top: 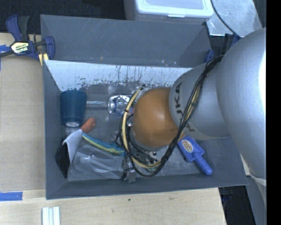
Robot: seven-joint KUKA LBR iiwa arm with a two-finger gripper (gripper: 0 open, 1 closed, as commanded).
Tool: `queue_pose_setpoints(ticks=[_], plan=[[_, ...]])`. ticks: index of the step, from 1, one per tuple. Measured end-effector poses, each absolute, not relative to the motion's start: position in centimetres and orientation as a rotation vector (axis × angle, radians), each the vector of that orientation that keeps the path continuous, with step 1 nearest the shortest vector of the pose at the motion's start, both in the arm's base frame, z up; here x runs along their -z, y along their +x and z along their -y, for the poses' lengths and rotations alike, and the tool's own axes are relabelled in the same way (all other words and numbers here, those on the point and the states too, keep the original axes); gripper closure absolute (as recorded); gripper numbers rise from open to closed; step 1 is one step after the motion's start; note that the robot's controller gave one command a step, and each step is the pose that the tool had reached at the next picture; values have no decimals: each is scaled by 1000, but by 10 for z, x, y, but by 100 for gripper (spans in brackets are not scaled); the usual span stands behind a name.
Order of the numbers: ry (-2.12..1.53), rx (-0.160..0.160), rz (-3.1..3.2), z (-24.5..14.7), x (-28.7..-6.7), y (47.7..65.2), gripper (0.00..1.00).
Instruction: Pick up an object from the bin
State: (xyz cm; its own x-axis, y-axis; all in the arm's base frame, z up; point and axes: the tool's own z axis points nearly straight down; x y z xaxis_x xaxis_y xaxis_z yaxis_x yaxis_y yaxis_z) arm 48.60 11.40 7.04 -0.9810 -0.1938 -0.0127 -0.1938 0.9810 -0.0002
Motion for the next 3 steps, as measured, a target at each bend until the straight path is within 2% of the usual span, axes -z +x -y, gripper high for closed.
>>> queue_pose_setpoints(ticks=[1,3], plan=[[-907,10,-2976,-59,-76,603,100],[-902,10,-2977,-59,-77,603,100]])
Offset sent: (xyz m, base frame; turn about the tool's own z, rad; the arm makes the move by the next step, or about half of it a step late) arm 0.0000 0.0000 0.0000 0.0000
